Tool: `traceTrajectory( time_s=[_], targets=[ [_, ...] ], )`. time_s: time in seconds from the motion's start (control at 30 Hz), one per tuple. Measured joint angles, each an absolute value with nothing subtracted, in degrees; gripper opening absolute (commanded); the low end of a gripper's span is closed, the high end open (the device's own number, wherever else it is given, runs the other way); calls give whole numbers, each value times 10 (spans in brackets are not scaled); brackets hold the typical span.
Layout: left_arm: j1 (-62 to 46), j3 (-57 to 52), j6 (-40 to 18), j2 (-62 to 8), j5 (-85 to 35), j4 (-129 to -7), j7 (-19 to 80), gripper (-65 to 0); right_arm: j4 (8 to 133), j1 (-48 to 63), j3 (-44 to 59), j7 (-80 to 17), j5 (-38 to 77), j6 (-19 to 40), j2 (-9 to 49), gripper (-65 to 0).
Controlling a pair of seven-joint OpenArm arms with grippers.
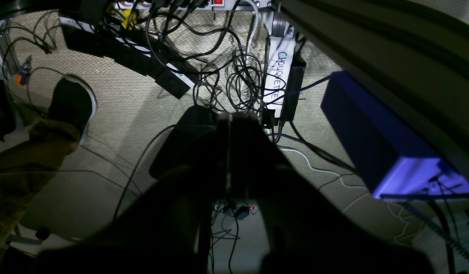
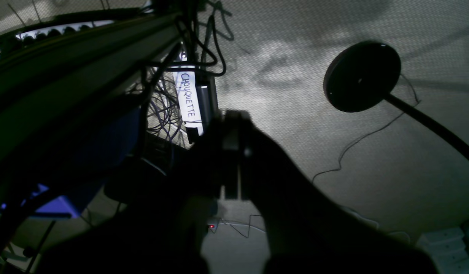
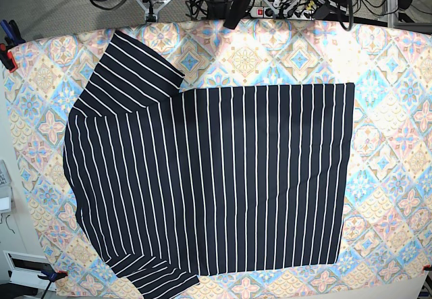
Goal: Fold the T-shirt properly
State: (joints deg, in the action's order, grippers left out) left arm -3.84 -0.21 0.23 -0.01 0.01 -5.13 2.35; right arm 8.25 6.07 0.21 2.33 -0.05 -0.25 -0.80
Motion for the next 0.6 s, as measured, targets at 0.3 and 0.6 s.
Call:
traceTrajectory(
  time_s=[0.3, 0.6],
  targets=[
    [-39, -2, 2, 0, 0, -52, 23, -649, 84, 75, 1, 23, 0, -3, -8, -650],
    [-40, -2, 2, 0, 0, -52, 23, -650, 86, 74, 1, 25, -1, -2, -8, -650]
  ],
)
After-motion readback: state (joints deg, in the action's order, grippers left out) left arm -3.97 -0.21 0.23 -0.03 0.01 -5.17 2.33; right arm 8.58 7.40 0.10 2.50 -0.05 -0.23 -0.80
